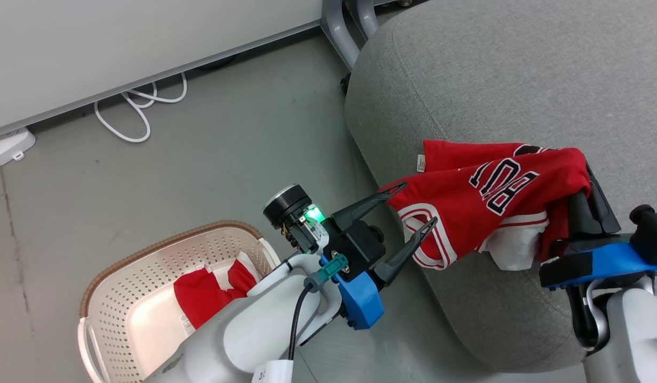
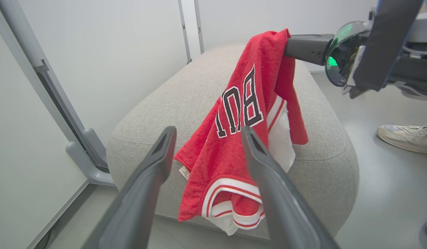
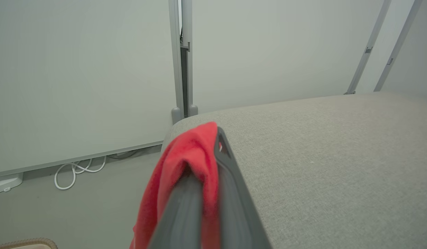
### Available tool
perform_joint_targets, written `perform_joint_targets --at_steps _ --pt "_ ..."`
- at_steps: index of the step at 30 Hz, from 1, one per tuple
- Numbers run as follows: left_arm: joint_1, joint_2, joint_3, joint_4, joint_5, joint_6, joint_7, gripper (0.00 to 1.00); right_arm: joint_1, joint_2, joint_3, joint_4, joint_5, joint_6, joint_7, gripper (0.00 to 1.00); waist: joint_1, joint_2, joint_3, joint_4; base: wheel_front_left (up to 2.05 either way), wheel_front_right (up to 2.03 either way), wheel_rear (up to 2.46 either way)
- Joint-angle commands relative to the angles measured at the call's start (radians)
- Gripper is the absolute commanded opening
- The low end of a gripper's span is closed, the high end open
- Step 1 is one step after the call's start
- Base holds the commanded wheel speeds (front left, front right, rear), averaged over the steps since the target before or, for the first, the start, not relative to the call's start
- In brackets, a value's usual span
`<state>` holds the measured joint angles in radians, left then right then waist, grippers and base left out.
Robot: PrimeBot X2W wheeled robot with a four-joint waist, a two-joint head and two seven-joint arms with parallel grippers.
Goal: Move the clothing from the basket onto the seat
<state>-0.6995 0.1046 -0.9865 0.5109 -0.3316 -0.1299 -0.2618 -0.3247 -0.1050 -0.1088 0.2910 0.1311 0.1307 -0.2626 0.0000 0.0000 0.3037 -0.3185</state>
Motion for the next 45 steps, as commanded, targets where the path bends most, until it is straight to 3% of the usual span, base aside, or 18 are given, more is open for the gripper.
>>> perform_joint_targets --at_steps 1,13,23,28,31,39,45 --pt "-0.013 0.006 0.002 -0.003 0.006 0.0 -0.005 1.0 -0.007 0.001 -0.003 -0.008 -0.003 0.0 -0.003 0.0 0.0 0.0 0.002 0.002 0.0 0.0 0.0" --pt "-0.054 0.032 0.034 -0.022 0.031 0.01 -0.005 1.0 -0.192 -0.027 -0.04 -0.083 0.062 0.0 -0.003 0.0 0.0 0.0 0.101 0.019 0.0 0.0 0.0" --pt "-0.175 0.094 0.049 -0.072 0.078 0.019 0.028 1.0 -0.557 -0.215 -0.252 -0.158 0.124 0.0 -0.003 0.0 0.0 0.0 0.332 0.041 0.0 0.0 0.0" --pt "-0.222 0.13 0.054 -0.124 0.097 0.026 0.056 1.0 -0.662 -0.337 -0.354 -0.099 0.152 0.0 -0.002 0.0 0.0 0.0 0.427 0.036 0.0 0.0 0.0" --pt "-0.245 0.146 0.055 -0.156 0.105 0.029 0.075 1.0 -0.681 -0.376 -0.398 -0.043 0.142 0.0 -0.002 0.0 0.0 0.0 0.475 0.031 0.0 0.0 0.0" --pt "-0.269 0.187 0.05 -0.219 0.116 0.032 0.112 1.0 -0.631 -0.327 -0.436 0.117 0.106 0.0 -0.002 0.0 0.0 0.0 0.551 0.016 0.0 0.0 0.0" --pt "-0.266 0.206 0.045 -0.249 0.115 0.036 0.131 1.0 -0.576 -0.273 -0.386 0.228 0.028 0.0 -0.002 0.0 0.0 0.0 0.569 0.016 0.0 0.0 0.0"
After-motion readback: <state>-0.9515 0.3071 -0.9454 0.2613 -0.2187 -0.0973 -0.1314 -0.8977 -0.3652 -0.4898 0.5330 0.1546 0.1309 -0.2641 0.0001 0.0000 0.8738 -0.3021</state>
